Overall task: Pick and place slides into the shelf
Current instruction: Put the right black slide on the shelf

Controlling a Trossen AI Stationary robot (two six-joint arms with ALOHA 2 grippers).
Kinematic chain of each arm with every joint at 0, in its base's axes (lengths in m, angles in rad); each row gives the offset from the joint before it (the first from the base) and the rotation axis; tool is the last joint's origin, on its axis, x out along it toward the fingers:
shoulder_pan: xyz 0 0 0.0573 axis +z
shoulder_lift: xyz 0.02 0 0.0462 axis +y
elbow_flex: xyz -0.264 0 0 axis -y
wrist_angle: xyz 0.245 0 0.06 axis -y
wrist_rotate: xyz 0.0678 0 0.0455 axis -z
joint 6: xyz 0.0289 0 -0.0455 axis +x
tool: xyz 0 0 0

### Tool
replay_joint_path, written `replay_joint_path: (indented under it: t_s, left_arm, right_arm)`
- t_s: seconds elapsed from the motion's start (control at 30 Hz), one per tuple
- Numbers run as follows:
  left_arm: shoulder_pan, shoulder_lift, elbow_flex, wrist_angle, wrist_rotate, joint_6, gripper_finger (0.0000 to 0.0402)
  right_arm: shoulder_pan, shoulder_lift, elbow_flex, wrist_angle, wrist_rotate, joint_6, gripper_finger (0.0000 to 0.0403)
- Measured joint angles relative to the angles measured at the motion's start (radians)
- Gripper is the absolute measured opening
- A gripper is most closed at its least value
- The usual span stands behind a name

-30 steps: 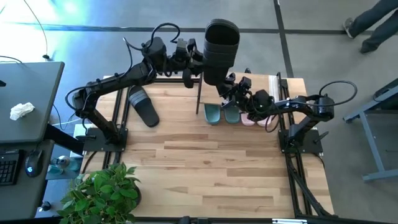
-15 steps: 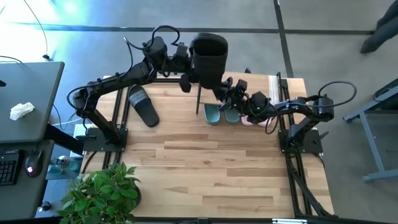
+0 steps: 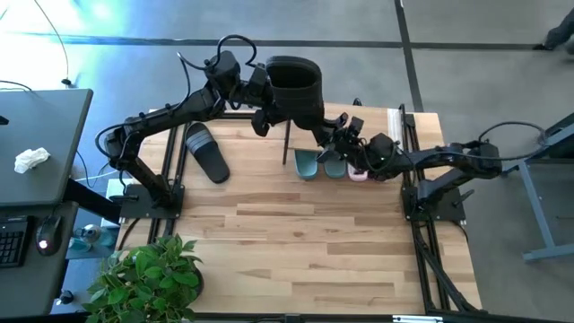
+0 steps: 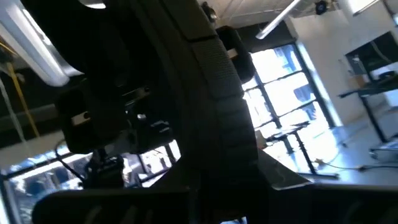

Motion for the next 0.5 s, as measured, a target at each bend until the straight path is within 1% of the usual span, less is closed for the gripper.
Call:
replay_joint_path:
  t_s: [0.17,0.27,0.33,0.5]
  left_arm:
    - [0.000,0.001,0.000,-0.004,0.001,0.006,0.0276]
    - [0.000,0.001,-0.001,-0.005,0.000,0.013,0.0276]
    - [-0.001,0.001,-0.001,-0.006,-0.008,0.013,0.0276]
    - [-0.002,0.000,-0.001,-0.027,-0.033,0.030,0.0276]
  right_arm:
    - [0.016,-0.085,0.000,-0.126,0.057,-0.027,0.0040]
    - [0.021,-0.114,0.000,-0.169,0.063,-0.033,0.0040]
    - [0.021,-0.120,0.000,-0.179,0.051,-0.021,0.0040]
    - [0.031,-0.117,0.000,-0.181,0.065,-0.013,0.0040]
